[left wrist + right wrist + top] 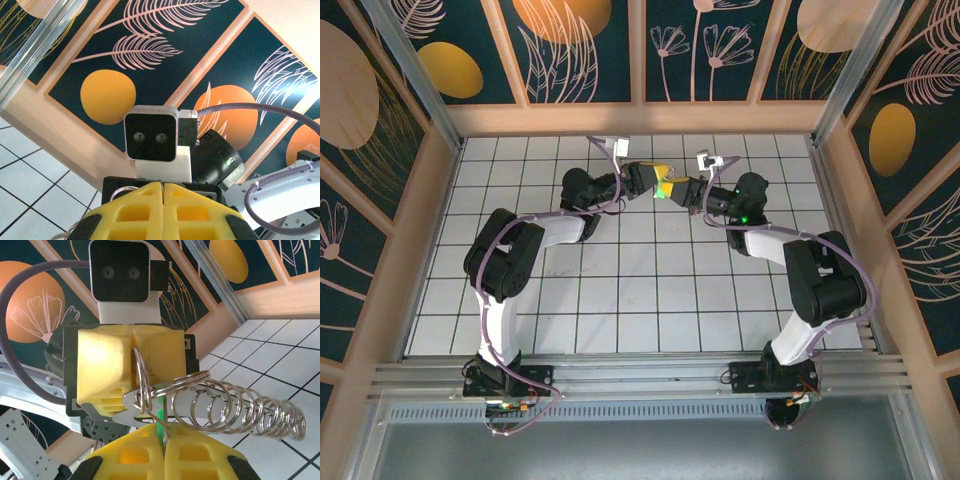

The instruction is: Put the keys on the keyring

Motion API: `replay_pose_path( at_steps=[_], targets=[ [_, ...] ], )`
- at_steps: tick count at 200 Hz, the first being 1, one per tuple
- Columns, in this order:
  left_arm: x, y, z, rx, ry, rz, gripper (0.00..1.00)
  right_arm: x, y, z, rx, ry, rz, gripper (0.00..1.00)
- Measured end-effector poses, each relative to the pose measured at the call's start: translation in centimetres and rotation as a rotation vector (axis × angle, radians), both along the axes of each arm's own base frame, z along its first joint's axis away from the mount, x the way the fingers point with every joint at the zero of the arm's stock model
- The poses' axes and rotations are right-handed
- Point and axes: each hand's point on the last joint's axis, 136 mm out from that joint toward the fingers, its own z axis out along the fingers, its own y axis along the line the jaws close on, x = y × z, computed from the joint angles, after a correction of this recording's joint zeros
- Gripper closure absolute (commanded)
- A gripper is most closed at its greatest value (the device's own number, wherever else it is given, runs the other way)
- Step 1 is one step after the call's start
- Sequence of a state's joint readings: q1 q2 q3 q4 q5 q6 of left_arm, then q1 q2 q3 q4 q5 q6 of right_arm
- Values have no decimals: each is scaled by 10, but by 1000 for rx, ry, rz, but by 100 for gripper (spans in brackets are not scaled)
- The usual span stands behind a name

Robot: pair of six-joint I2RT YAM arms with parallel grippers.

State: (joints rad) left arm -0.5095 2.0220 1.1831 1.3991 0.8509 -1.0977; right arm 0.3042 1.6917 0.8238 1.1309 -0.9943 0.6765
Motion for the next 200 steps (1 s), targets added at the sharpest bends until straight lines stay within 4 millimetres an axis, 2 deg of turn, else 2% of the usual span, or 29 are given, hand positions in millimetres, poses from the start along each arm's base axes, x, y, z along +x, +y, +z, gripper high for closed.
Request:
replay_pose_path(
  at_steps=[50, 125, 200],
  targets=[
    [3, 4, 0, -15, 8, 24, 100, 2, 6, 0, 5, 4, 12, 100],
    [3, 3, 0, -18, 11, 26, 100, 1, 1, -1, 20, 4, 4, 100],
    [10, 9, 0, -25, 16, 54, 100, 7, 13, -2, 13, 2, 20, 100]
  ],
)
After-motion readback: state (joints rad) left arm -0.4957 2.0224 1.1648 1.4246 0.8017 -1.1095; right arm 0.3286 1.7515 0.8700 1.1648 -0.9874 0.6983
